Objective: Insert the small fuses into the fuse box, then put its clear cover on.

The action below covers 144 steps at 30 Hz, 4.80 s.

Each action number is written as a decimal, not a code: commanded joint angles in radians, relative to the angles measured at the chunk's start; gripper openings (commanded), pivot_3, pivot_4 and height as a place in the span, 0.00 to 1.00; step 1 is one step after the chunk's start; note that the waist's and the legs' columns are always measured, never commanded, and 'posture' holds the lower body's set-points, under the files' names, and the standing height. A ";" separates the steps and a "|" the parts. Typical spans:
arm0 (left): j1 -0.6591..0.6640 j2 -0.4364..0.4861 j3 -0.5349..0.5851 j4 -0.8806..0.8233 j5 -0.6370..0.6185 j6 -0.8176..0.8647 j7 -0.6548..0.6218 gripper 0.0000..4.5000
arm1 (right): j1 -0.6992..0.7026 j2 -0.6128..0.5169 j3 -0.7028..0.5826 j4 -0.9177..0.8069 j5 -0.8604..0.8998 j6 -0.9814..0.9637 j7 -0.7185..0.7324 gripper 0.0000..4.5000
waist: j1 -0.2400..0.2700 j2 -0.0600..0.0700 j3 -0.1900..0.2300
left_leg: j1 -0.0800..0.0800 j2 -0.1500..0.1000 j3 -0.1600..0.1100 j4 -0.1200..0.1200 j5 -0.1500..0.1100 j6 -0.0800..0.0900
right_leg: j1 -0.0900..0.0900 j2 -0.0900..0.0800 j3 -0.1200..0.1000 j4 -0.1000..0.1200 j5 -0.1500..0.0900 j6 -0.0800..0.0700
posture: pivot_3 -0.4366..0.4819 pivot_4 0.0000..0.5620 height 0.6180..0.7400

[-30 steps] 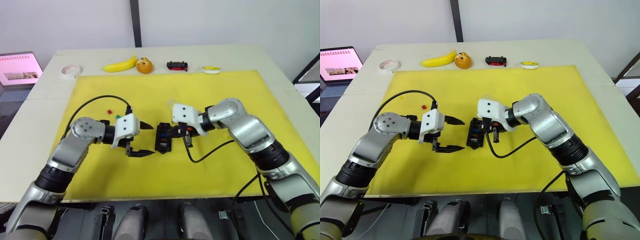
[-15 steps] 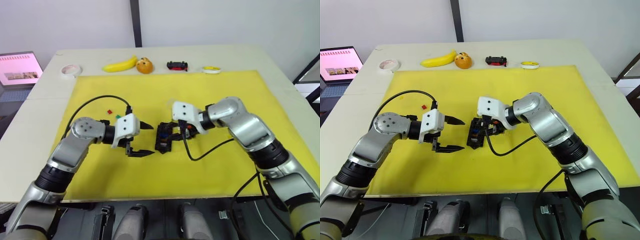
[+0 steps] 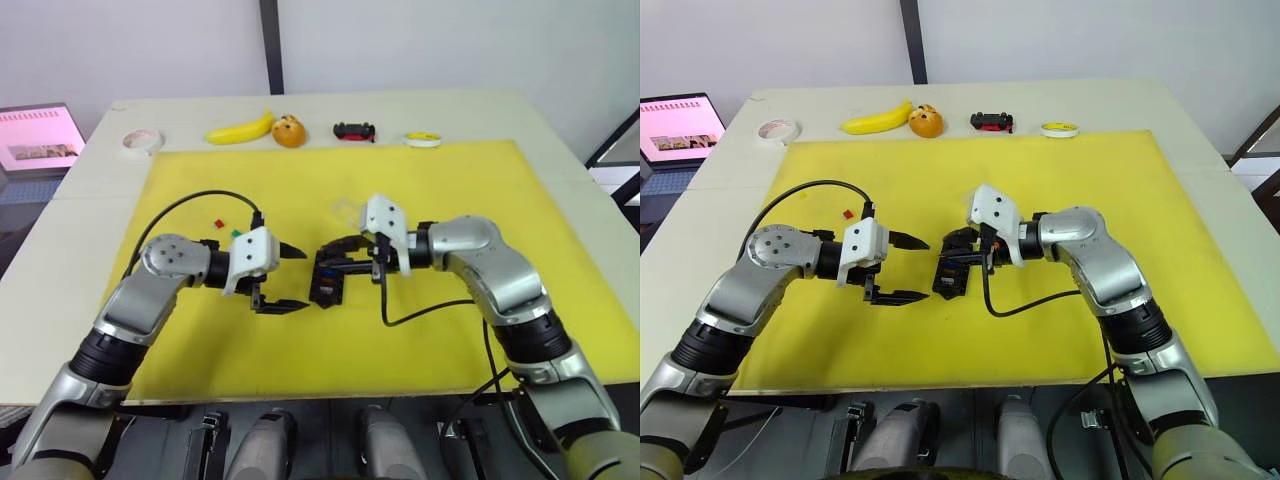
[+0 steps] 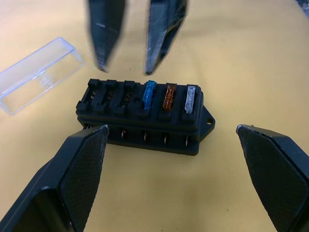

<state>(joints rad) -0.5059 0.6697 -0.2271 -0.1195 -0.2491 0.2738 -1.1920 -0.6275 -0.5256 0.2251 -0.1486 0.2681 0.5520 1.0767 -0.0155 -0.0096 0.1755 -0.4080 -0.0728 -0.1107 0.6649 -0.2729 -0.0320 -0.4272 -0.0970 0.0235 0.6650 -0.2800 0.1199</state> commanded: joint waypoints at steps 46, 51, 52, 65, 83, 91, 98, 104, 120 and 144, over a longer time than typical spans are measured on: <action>0.263 0.005 0.385 -0.222 -0.272 0.288 0.224 1.00 | 0.158 -0.155 -0.320 -0.283 0.188 0.209 -0.129 0.21 | 0.004 0.000 0.000 | 0.000 0.000 -0.001 -0.001 -0.001 0.002 | 0.000 0.000 0.000 0.000 0.000 0.000 | 0.48 0.27 1.00; 0.498 0.053 0.673 -0.317 -0.429 0.457 0.293 1.00 | 0.342 -0.298 -0.523 -0.289 0.225 0.216 -0.113 0.77 | 0.004 0.000 0.000 | 0.000 0.000 0.000 0.000 -0.004 0.007 | 0.001 -0.001 0.001 -0.001 0.000 0.000 | 0.48 0.27 1.00; 0.540 0.061 0.724 -0.324 -0.456 0.483 0.300 1.00 | 0.374 -0.319 -0.555 -0.279 0.227 0.209 -0.111 0.89 | 0.003 0.000 0.000 | 0.000 0.000 0.000 0.000 -0.004 0.007 | 0.001 0.000 0.001 -0.001 0.000 0.000 | 0.48 0.27 1.00; 0.865 0.071 1.004 -0.232 -0.530 0.516 0.312 1.00 | 0.537 -0.367 -0.698 -0.223 0.227 0.167 -0.175 0.99 | 0.006 0.001 -0.001 | 0.002 0.001 0.001 -0.001 -0.004 0.007 | 0.004 -0.002 0.001 -0.003 0.000 0.000 | 0.48 0.27 1.00; 0.198 0.186 0.674 0.201 -0.763 1.118 0.432 1.00 | 0.278 -0.245 -0.332 -0.416 0.378 0.244 -0.229 0.99 | 0.004 0.001 -0.001 | 0.002 0.001 0.000 -0.001 -0.004 0.007 | 0.002 0.000 0.001 -0.001 0.000 0.000 | 0.48 0.27 1.00; -0.035 0.072 0.689 0.431 -0.756 1.263 0.503 1.00 | 0.196 -0.138 -0.163 -0.421 0.318 0.218 -0.302 0.99 | 0.002 -0.001 -0.001 | 0.001 0.000 0.000 0.000 0.000 0.000 | 0.001 -0.001 0.000 0.000 0.000 0.000 | 0.48 0.27 1.00; -0.088 -0.003 0.677 0.510 -0.710 1.226 0.539 1.00 | 0.169 -0.101 -0.095 -0.400 0.260 0.195 -0.331 0.99 | 0.001 -0.001 -0.002 | 0.001 0.000 0.000 0.000 0.000 0.000 | 0.000 -0.001 0.001 0.000 0.000 0.000 | 0.48 0.27 1.00; -0.110 -0.065 0.687 0.573 -0.679 1.181 0.559 1.00 | 0.166 -0.095 -0.084 -0.389 0.236 0.192 -0.346 0.99 | 0.005 -0.002 -0.002 | 0.001 -0.001 0.000 0.000 0.000 -0.001 | 0.000 -0.001 0.001 0.000 0.000 0.000 | 0.48 0.27 1.00; -0.119 -0.162 0.654 0.583 -0.632 1.175 0.587 1.00 | 0.167 -0.104 -0.099 -0.364 0.214 0.198 -0.357 0.99 | 0.009 -0.002 -0.003 | 0.001 -0.002 -0.001 0.001 0.000 -0.001 | 0.001 -0.002 0.000 0.000 0.000 0.000 | 0.48 0.27 1.00; -0.167 -0.251 0.633 0.645 -0.590 1.189 0.565 1.00 | 0.175 -0.111 -0.101 -0.376 0.211 0.215 -0.373 0.99 | 0.031 -0.002 -0.004 | 0.001 -0.005 -0.002 0.001 0.000 -0.001 | 0.003 -0.004 -0.001 0.000 0.000 0.000 | 0.48 0.27 1.00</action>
<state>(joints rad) -0.6805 0.4597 0.4521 0.5075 -0.8482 1.4359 -0.6283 -0.4406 -0.6295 0.1455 -0.4981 0.4793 0.7774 0.7019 0.0153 -0.0116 0.1712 -0.4068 -0.0776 -0.1127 0.6659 -0.2727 -0.0326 -0.4239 -0.1011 0.0229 0.6651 -0.2800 0.1199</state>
